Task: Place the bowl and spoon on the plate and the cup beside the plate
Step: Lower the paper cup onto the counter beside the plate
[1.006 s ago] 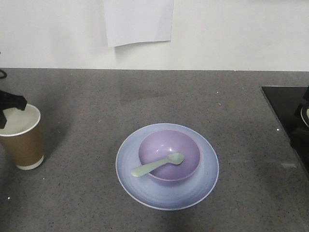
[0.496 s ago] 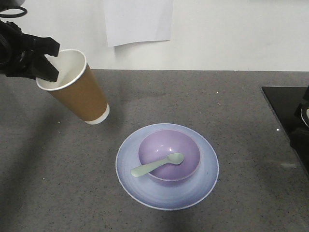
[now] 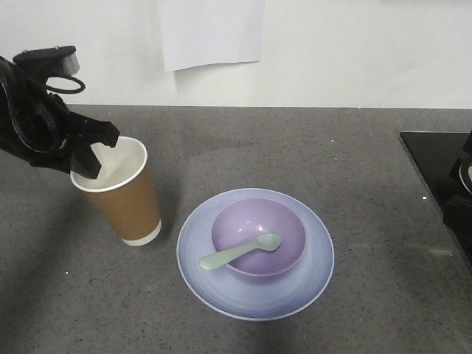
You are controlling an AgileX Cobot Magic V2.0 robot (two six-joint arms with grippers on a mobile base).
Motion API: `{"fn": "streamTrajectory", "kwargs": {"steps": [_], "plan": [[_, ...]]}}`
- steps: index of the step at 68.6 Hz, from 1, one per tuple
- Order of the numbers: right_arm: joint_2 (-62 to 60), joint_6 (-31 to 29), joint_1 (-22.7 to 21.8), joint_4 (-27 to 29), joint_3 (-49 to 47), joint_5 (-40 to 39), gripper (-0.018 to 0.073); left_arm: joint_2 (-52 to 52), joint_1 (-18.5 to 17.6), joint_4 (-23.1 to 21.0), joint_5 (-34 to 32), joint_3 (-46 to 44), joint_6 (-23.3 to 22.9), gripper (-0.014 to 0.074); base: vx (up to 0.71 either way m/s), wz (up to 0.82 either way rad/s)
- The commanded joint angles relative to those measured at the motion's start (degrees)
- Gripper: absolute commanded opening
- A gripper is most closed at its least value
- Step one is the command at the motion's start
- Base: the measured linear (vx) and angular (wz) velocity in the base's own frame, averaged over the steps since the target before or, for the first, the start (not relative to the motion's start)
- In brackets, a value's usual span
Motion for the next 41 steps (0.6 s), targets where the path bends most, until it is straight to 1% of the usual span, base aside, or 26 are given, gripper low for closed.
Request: {"fn": "streamTrajectory", "kwargs": {"steps": [1,41], "plan": [[0.16,-0.32,-0.26,0.65,-1.24,-3.33,-0.0001,-2.00,-0.42,-1.08,-0.14,0.24,0.23,-0.0008,0.00,0.00],[0.16,-0.32,-0.26,0.71,-1.24,-3.22,-0.0001,0.56,-0.42,-1.61,-0.14,0.78,0.44,-0.0008,0.00,0.00]]}}
